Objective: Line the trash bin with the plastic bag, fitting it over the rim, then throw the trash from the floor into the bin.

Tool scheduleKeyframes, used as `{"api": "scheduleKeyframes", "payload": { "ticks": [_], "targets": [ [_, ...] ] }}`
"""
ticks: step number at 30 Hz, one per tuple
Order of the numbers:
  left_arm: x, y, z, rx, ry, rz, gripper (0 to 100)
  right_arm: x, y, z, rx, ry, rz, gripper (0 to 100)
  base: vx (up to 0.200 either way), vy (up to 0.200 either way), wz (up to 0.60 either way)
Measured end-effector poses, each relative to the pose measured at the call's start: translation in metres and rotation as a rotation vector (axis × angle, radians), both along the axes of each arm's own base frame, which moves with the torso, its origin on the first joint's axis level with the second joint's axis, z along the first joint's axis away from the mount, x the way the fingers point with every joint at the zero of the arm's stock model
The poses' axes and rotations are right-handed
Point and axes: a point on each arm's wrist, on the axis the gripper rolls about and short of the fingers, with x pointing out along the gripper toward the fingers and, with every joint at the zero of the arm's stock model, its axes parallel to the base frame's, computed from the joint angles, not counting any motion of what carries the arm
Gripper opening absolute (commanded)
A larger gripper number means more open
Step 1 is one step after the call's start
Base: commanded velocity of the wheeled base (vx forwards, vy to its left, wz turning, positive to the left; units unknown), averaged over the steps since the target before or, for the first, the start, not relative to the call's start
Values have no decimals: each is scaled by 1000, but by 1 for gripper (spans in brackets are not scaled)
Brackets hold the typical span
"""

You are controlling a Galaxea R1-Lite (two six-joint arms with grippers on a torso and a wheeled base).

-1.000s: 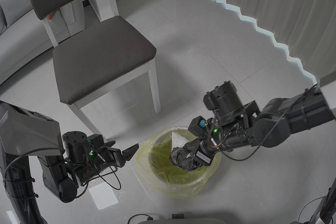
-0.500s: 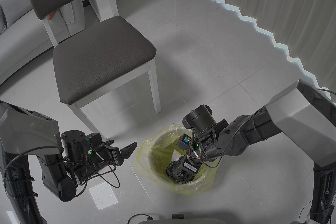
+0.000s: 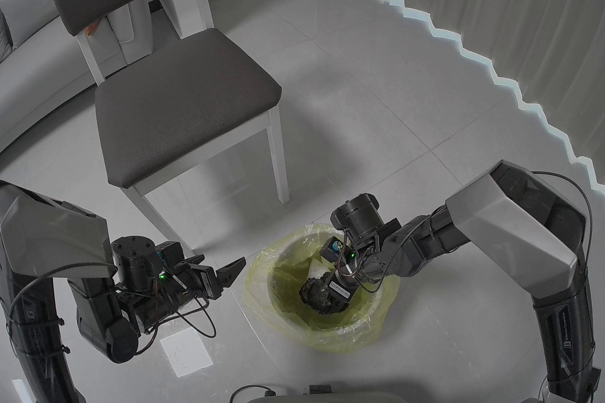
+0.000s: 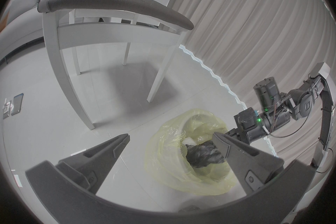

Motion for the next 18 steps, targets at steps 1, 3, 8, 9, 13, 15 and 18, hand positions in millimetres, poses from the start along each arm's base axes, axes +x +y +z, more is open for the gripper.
{"api": "scheduleKeyframes", "payload": {
  "ticks": [1,3,8,9,13,15,18],
  "targets": [
    [0,0,0,-1,1,-1,100,1,-1,-2,-4,3,-1,100,0,0,0],
    [0,-1,0,-2,0,-3,100,2,-1,-6,-5,9,-7,100,0,0,0],
    [1,-4,-2,-1,2,-12,100,3,-4,-4,1,13,-25,100,0,0,0],
    [1,-5,-3,1,5,-16,100,2,-4,-2,6,15,-31,100,0,0,0],
    [2,-9,-9,10,16,-28,100,-1,-8,11,22,7,-52,100,0,0,0],
    [5,-12,-14,15,23,-34,100,-3,-14,21,30,-2,-61,100,0,0,0],
    [11,-16,-24,24,30,-41,100,-6,-25,35,37,-11,-81,100,0,0,0]
  ]
}}
